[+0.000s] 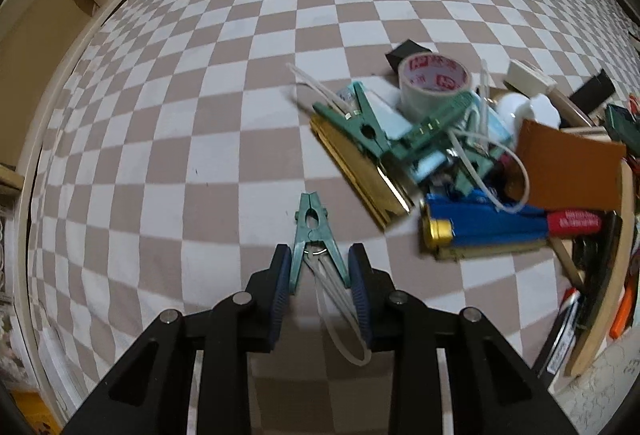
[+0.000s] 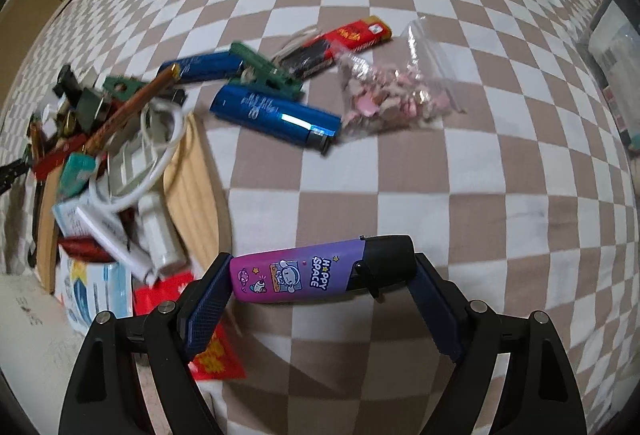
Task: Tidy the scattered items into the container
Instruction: 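Grasp the small green clothespin with the left tool while the right tool grasps the purple lighter, then carry the green clothespin and purple lighter over the white box with both tools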
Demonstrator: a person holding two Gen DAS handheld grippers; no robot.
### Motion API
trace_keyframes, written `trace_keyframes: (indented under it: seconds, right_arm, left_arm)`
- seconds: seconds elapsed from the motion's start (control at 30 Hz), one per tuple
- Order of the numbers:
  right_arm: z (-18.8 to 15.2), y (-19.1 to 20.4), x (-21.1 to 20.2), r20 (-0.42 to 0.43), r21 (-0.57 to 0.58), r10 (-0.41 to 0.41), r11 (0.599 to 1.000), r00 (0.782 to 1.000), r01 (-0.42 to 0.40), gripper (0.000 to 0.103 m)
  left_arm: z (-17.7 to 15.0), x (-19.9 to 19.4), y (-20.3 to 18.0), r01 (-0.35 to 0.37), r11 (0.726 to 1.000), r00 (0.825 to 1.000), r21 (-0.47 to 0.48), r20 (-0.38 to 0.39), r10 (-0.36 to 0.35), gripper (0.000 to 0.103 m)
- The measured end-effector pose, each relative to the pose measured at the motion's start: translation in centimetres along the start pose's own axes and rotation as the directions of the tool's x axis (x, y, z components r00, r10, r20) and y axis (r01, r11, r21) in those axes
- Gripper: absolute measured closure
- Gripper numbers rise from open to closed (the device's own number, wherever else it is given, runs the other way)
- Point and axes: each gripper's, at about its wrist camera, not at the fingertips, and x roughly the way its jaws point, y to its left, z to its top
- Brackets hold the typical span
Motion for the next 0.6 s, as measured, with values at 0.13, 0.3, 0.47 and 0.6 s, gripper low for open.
trace_keyframes:
  seconds: [0.13,0.3,0.47,0.6]
  right_arm:
    - [-1.1,-0.2,-0.9,0.002,0.013,0.023,1.0,1.0,-0.023,0.017]
    - [-2.0,-0.7,-2.8,0.033,0.021,0.036,0.999,0.999,-0.037,0.017]
    - [-2.8,-1.0,-5.5,0.085,0.036,0.065,0.997,0.994,-0.068,0.017]
    - [-3.7,-0.7,-8.1,0.131,0.037,0.099,0.994,0.986,-0.104,0.017]
  left_arm:
    - [-1.3,-1.5,-0.3,0.033,0.999,0.999,-0.026,-0.004,-0.033,0.073]
    - [-3.9,-5.5,-2.8,0.057,0.998,0.998,-0.037,0.029,-0.056,0.073]
    - [-3.8,-8.7,-2.4,0.094,0.993,0.992,-0.068,0.088,-0.088,0.073]
    - [-3.4,-10.1,-1.3,0.119,0.988,0.987,-0.094,0.115,-0.108,0.073]
